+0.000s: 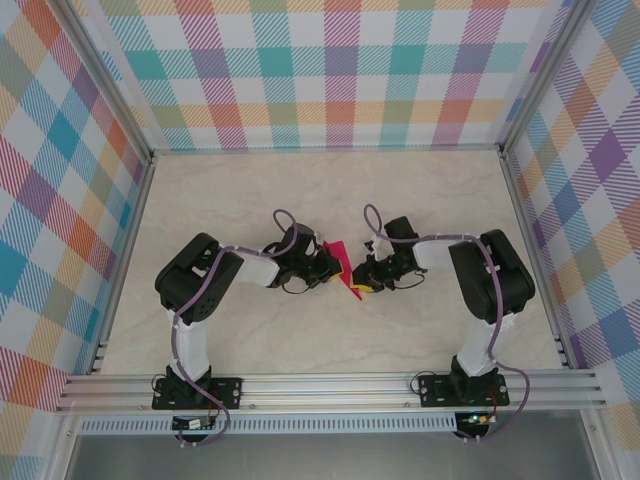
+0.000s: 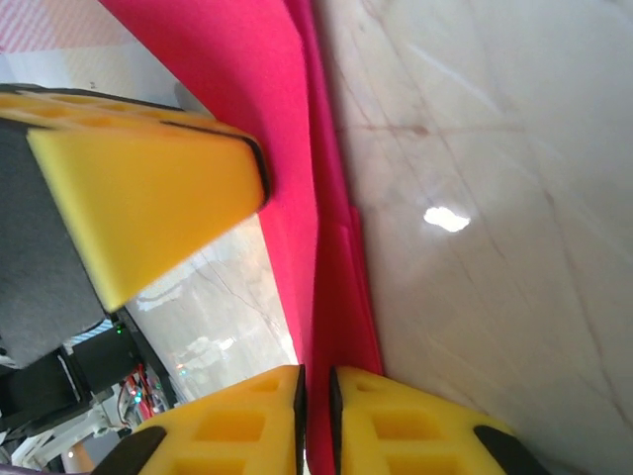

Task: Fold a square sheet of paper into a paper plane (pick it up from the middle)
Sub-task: Fold the wing for the fifth time at the center of the table.

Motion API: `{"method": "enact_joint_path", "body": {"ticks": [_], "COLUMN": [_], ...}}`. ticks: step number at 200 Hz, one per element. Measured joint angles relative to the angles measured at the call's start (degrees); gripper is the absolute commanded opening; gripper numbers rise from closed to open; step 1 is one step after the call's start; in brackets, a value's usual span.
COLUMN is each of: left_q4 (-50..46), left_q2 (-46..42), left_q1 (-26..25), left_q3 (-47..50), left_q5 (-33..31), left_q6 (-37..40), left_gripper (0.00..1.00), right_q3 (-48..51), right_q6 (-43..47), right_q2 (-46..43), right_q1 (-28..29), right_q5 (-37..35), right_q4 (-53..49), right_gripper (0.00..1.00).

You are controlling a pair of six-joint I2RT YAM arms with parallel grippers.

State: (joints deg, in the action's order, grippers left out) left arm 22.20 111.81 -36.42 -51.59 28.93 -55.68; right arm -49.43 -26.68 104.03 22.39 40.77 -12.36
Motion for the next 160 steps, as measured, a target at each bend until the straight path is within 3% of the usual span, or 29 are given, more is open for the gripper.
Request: {"method": "enact_joint_path", "body": {"ticks": [37,111,160], "left_q4": [-0.04,-0.28,-1.07], "left_q2": [0.00,0.00,0.00], "left_q1": [-0.04,-0.04,-0.07], "left_q3": [0.00,-0.11,-0.44], "left_q5": [-0.11,-0.11,-0.13], "left_q6": [0.00,0.02,0.09], "left_gripper": [0.04,0.04,0.04], "right_q3": [0.98,1.14,0.72], "right_q6": [1.03,1.05,1.01], "right_q2": [-3.37,-1.53,-3.19], "right_q1": [0.28,0.98,1.16], "right_q5": [-1.18,-2.62,-3.85], "right_q4": [-3.30,-4.61,-5.60], "right_gripper": [0.17,0.15,0.28]}}
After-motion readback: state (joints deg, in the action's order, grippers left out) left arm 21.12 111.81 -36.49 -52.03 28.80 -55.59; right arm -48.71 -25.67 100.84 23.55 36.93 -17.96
